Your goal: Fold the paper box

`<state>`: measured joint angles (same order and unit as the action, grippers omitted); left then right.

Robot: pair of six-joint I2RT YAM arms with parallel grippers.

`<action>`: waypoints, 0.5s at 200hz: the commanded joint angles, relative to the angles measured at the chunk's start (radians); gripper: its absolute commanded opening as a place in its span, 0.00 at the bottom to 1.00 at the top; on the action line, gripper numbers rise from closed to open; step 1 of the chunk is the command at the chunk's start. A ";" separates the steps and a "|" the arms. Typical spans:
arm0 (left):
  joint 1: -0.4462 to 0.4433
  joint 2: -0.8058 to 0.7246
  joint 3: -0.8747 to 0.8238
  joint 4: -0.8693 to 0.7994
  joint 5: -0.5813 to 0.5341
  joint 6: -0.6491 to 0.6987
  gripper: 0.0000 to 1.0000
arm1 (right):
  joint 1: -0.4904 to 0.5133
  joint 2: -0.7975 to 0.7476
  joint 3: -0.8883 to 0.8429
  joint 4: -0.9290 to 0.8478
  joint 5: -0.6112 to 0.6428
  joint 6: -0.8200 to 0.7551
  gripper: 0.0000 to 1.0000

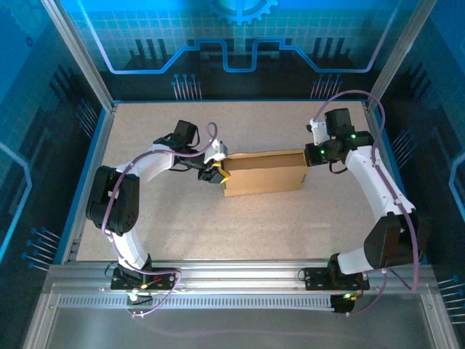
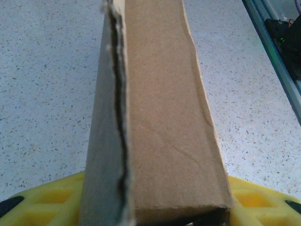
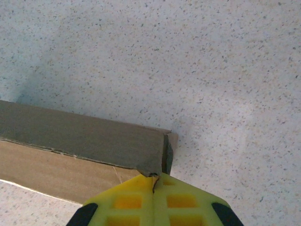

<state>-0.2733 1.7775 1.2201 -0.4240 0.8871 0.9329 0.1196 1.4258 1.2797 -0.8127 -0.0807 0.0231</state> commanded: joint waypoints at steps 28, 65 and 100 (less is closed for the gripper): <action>-0.011 -0.014 -0.013 0.070 0.013 -0.069 0.56 | 0.060 -0.025 -0.068 0.026 0.015 0.032 0.00; -0.012 -0.032 -0.024 0.093 -0.002 -0.077 0.58 | 0.061 -0.015 -0.010 -0.063 0.023 0.095 0.00; -0.013 -0.044 -0.031 0.100 -0.006 -0.079 0.63 | 0.061 -0.008 0.003 -0.093 0.029 0.117 0.00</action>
<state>-0.2733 1.7752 1.2068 -0.3557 0.8703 0.8627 0.1551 1.4025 1.2671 -0.8169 -0.0219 0.1028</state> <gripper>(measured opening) 0.609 0.062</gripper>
